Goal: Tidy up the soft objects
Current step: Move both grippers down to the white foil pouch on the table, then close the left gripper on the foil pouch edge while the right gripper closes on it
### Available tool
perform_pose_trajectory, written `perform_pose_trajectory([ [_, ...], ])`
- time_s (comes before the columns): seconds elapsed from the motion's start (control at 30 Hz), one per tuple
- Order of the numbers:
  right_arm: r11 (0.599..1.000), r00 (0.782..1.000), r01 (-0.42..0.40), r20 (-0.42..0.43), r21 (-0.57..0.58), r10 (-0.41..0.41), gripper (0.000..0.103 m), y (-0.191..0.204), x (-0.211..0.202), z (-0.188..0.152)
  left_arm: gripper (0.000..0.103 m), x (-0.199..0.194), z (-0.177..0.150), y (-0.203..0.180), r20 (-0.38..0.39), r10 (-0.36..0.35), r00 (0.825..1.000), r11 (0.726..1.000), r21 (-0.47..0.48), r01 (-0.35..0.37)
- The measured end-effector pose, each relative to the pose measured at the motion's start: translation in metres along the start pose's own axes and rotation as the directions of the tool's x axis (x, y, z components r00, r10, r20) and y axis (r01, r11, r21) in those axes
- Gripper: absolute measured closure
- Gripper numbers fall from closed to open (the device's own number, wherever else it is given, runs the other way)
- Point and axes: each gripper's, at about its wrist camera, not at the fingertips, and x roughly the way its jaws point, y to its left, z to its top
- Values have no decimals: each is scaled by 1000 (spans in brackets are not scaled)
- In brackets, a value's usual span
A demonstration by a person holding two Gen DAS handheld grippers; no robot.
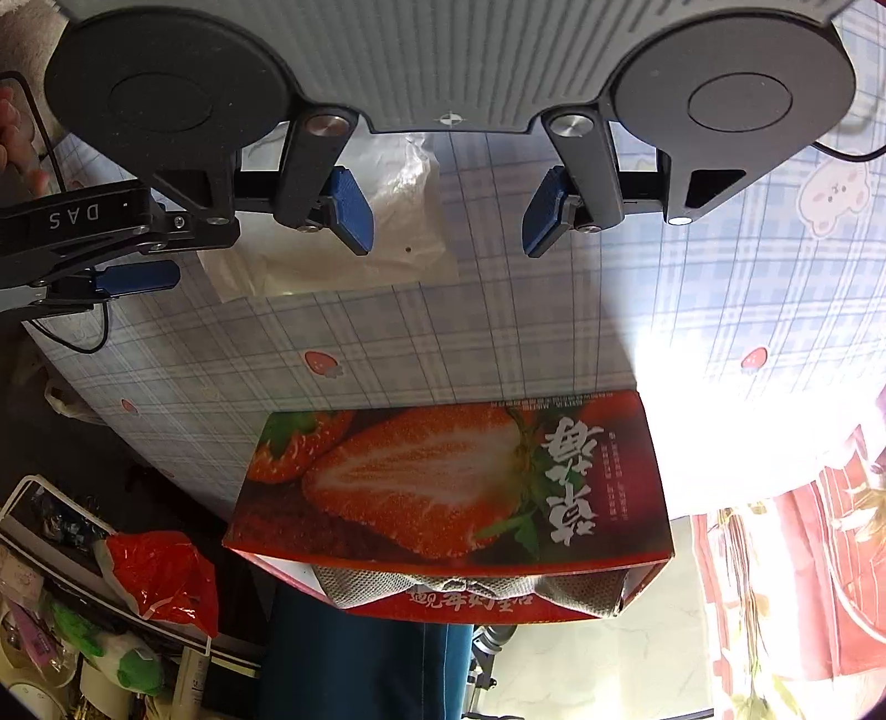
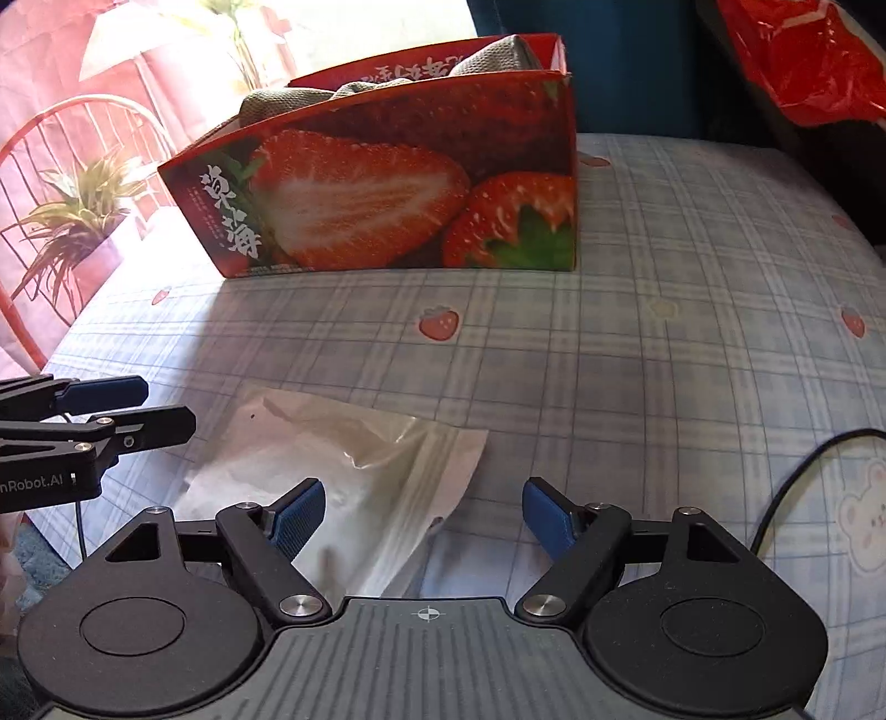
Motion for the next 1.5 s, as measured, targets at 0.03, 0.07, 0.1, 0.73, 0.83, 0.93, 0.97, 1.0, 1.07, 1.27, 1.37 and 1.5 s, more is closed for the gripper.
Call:
perform_pose_trajectory([
  [0.03,1000,1000,2,3,7,-2,27,-1,0,-3,41,1,-2,0,-3,-1,1000,1000,-9,1],
  [0.07,1000,1000,3,4,14,-3,28,-3,0,-4,41,1,-5,0,-4,-1,1000,1000,-18,1],
  [0.1,1000,1000,3,8,17,-3,28,-3,0,-6,41,2,-7,1,-5,0,1000,1000,-23,0],
  [0.73,996,998,-8,68,-88,14,27,14,-3,-24,51,8,-27,8,-30,-35,999,995,-92,33],
  [0.83,995,998,-16,61,-102,22,27,17,-3,-24,63,9,-29,5,-39,-65,997,995,-83,61],
  [0.93,993,998,-29,55,-112,35,27,19,-3,-24,66,9,-29,4,-37,-84,996,993,-82,81],
  [0.97,993,998,-33,53,-114,39,27,20,-3,-24,67,9,-30,4,-38,-89,995,993,-86,85],
  [1.0,992,998,-36,52,-117,42,27,20,-3,-23,67,10,-30,4,-38,-94,995,992,-91,90],
  [1.07,992,998,-41,49,-122,47,27,22,-3,-23,68,11,-30,5,-44,-122,992,988,-101,117],
  [1.27,988,997,-54,41,-146,61,30,27,-1,-19,68,12,-32,1,-47,-153,987,985,-89,149],
  [1.37,989,997,-57,48,-134,64,40,26,0,-16,68,14,-33,4,-45,-167,985,981,-112,161],
  [1.5,989,994,-91,55,-112,98,58,23,2,-15,68,14,-33,3,-42,-165,985,981,-111,159],
])
